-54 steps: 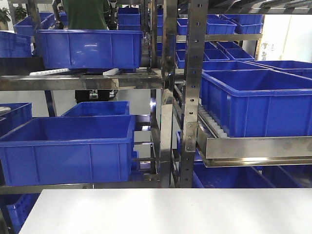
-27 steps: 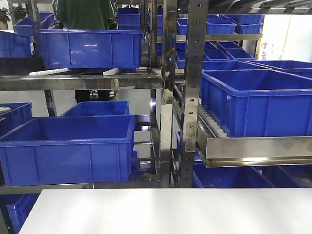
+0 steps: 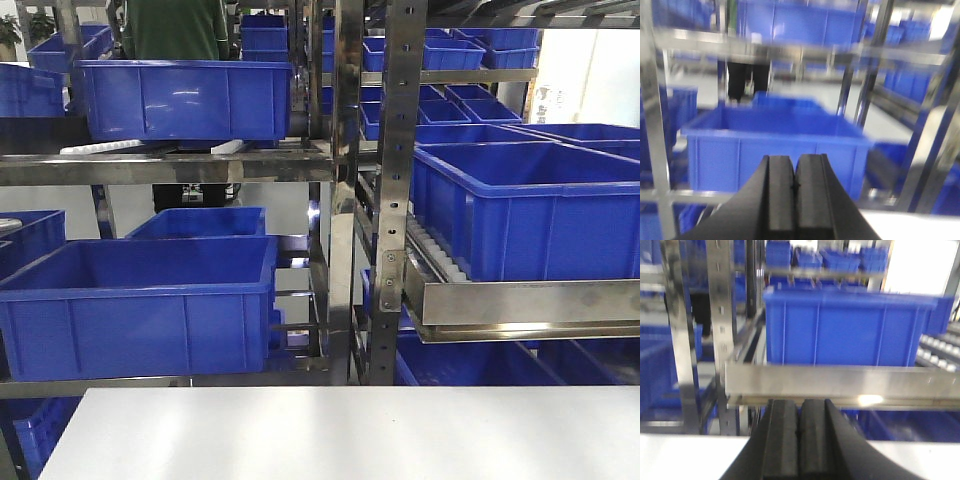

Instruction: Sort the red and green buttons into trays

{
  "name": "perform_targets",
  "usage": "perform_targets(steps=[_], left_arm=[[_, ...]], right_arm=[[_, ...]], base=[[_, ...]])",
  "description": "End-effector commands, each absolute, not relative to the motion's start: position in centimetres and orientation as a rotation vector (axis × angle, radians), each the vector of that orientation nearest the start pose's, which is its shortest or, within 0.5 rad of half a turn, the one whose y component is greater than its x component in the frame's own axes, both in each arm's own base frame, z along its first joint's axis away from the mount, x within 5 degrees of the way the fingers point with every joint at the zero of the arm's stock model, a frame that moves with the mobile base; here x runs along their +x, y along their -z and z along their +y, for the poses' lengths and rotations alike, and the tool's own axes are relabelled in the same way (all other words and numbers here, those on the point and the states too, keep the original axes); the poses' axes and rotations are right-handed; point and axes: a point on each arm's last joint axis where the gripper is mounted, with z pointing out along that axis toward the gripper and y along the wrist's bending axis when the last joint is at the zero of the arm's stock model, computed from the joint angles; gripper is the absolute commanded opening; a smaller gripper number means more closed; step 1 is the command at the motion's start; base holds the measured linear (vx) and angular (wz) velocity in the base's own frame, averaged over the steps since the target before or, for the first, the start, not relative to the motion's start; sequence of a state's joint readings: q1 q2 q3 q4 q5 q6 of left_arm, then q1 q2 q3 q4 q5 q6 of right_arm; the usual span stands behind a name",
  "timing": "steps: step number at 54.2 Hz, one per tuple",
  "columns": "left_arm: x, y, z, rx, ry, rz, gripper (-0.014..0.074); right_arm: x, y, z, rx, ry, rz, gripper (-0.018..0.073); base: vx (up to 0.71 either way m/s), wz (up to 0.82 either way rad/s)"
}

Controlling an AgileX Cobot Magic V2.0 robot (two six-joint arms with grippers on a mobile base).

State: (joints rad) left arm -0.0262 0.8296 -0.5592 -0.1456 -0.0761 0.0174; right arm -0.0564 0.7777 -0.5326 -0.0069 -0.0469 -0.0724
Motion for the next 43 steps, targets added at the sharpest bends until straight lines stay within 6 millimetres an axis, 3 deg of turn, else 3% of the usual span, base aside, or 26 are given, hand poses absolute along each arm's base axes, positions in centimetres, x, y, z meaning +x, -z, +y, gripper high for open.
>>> perform_targets(steps=[1, 9, 23, 31, 36, 43], left_arm=[[19.1, -34.0, -0.5, -0.038, 0.063, 1.580, 0.0047], [20.0, -33.1, -0.5, -0.012, 0.044, 1.625, 0.0151], [20.5, -32.8, -0.5, -0.012, 0.042, 1.624, 0.0437], [20.5, -32.8, -0.5, -0.029, 0.058, 1.625, 0.0519], [20.6, -32.7, -0.5, -0.029, 0.058, 1.628, 0.0524], [20.7, -32.5, -0.5, -0.029, 0.058, 1.639, 0.0524]], right_arm=[[17.0, -34.1, -1.1, -0.019, 0.116, 1.555, 0.0049], [17.1, -34.1, -1.0, -0.004, 0.098, 1.557, 0.0188], [17.0, -34.6, -1.0, -0.002, 0.098, 1.498, 0.0566], [17.6, -34.8, -1.2, 0.080, 0.029, 1.414, 0.0620], [19.1, -31.9, -1.2, 0.091, 0.002, 1.474, 0.0610], [20.4, -24.8, -0.5, 0.009, -0.042, 1.649, 0.0577]], base=[[0.00, 0.00], [0.00, 0.00], [0.00, 0.00], [0.00, 0.00], [0.00, 0.00], [0.00, 0.00]])
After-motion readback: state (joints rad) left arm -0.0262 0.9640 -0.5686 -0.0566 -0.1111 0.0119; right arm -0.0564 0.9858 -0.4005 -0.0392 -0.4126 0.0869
